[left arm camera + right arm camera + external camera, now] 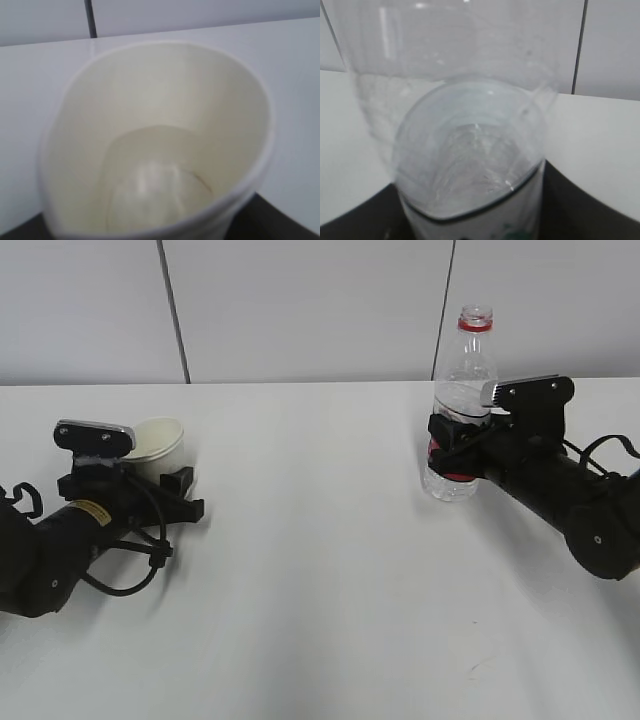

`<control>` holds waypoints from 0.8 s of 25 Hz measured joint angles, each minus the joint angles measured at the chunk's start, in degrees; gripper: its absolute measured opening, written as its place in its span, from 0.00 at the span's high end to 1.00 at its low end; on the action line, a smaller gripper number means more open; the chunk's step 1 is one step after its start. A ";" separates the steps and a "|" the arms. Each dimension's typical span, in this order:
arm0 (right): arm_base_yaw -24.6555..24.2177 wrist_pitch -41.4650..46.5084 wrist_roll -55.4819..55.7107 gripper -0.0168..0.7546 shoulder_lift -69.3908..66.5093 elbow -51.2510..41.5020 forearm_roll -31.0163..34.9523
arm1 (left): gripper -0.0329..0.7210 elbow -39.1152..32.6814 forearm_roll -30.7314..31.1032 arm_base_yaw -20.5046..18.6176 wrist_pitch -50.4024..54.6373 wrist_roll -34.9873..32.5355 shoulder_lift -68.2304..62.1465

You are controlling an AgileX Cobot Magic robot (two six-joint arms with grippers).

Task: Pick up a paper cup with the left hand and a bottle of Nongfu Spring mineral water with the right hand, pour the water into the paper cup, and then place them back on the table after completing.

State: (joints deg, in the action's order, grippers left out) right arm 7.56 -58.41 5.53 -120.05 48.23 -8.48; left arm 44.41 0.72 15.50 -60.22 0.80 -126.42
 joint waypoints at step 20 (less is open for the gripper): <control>0.00 -0.15 0.00 0.50 0.00 0.00 0.00 | 0.16 1.26 -1.97 0.00 -3.08 -0.14 -3.66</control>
State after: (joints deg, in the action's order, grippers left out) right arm 7.56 -58.56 5.53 -120.05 48.23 -8.48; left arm 45.67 -1.25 15.50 -63.30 0.66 -130.08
